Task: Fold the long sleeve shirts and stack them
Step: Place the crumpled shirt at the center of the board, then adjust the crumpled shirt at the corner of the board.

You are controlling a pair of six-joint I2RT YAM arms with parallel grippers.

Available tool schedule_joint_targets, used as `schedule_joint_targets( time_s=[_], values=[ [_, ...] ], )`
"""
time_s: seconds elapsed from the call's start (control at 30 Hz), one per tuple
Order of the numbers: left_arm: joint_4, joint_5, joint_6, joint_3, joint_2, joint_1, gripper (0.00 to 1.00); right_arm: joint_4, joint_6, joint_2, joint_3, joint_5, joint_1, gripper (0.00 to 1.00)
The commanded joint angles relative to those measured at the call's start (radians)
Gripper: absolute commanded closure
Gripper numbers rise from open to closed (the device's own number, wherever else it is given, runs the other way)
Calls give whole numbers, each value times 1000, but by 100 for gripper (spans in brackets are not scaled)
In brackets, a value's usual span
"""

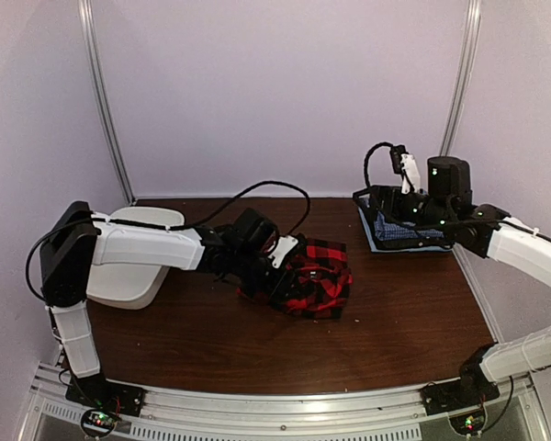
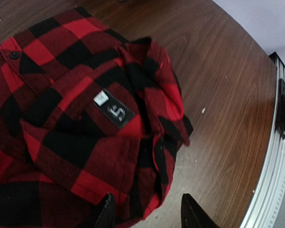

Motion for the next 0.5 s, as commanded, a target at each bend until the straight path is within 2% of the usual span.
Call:
schedule_joint_targets(
  time_s=[0.0, 0.17, 0.3, 0.47],
  values=[
    [197, 29, -69, -109, -161, 33, 43, 11, 19, 4, -66, -24, 4, 0],
    [216, -45, -142, -181, -218, 59, 42, -10, 7, 86, -83, -61, 9, 0],
    [171, -118, -213, -194, -231, 105, 42, -22, -5, 150, -97, -92, 11, 0],
    [115, -99, -273, -179, -193, 166, 41, -47, -23, 251, -93, -140, 11, 0]
  ],
)
